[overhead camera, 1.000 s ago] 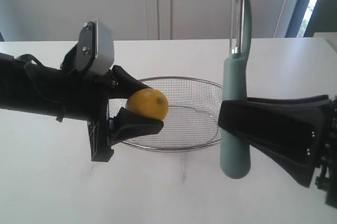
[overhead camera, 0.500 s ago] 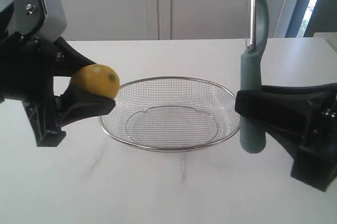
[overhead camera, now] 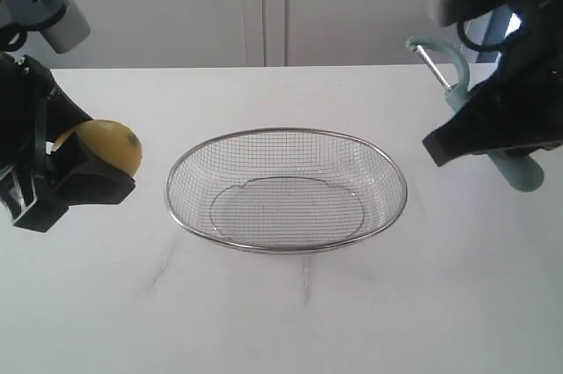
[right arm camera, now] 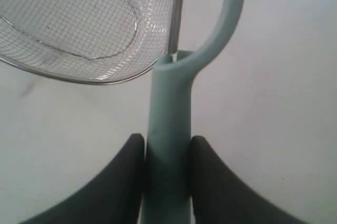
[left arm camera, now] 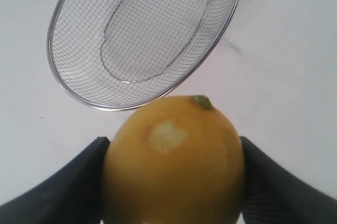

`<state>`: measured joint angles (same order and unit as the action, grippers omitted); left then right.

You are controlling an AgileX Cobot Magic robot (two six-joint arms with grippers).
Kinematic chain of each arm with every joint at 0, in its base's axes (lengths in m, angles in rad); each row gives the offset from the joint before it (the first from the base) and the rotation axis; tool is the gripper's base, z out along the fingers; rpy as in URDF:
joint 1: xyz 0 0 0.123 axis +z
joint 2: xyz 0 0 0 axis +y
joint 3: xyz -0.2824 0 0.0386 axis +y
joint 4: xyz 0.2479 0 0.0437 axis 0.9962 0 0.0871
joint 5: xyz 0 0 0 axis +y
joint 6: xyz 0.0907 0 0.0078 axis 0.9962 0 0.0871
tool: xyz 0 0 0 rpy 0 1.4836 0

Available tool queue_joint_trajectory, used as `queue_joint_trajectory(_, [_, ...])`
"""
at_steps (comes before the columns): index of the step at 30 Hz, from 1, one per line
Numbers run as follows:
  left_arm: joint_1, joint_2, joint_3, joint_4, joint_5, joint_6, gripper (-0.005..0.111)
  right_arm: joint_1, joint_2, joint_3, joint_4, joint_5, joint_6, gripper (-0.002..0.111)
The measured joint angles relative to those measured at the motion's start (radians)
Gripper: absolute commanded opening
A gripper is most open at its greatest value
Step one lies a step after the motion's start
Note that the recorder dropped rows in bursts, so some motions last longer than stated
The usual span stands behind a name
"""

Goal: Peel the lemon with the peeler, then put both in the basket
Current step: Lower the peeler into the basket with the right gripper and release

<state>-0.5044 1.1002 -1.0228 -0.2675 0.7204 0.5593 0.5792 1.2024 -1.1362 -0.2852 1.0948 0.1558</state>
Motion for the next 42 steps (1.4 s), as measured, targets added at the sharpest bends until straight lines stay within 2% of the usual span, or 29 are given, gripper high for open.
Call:
queue_joint_trajectory(5, [0.0, 0.0, 0.0, 0.0, -0.041, 0.0, 0.0, 0.0, 0.103, -0.053, 0.0, -0.041, -0.096, 0.0])
queue_joint_trajectory(16, [0.0, 0.0, 0.021, 0.0, -0.103, 0.0, 0.0, 0.0, 0.274, -0.057, 0.0, -0.385, -0.19, 0.0])
queue_joint_trajectory(42, [0.0, 0.0, 0.021, -0.056, -0.119, -0.001, 0.0, 0.0, 0.615, -0.057, 0.006, -0.602, -0.111, 0.0])
